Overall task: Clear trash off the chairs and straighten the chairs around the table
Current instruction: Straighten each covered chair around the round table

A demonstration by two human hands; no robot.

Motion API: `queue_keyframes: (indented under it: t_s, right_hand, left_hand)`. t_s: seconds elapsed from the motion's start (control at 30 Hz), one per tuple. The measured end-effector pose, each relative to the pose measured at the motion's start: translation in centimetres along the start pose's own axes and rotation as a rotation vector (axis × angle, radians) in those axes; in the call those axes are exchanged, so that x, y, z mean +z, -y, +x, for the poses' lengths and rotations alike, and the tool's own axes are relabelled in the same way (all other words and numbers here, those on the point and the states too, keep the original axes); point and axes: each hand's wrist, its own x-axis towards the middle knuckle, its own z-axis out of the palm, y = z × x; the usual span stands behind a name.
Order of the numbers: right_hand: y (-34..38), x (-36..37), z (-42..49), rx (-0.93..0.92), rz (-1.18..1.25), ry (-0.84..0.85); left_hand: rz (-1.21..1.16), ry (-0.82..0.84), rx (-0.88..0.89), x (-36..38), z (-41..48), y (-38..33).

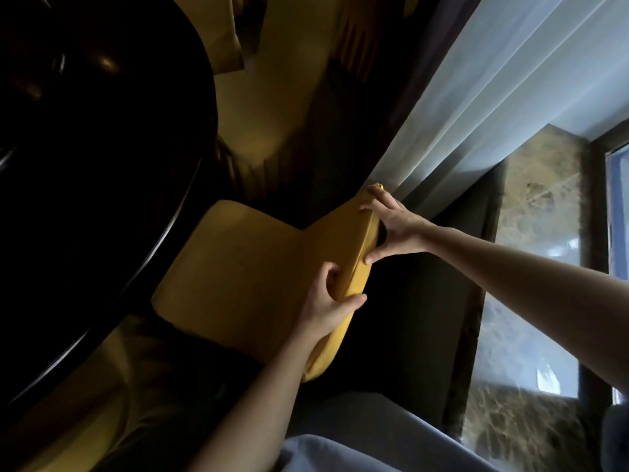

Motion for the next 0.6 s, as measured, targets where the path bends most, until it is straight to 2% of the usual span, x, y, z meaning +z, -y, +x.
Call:
queue_keyframes:
  t_s: [0.6]
  right_hand:
    - [10.5, 1.7, 7.3, -0.067, 0.06, -0.031]
  left_hand:
    - [0.081, -0.154, 0.02, -12.0, -1.8, 3.5]
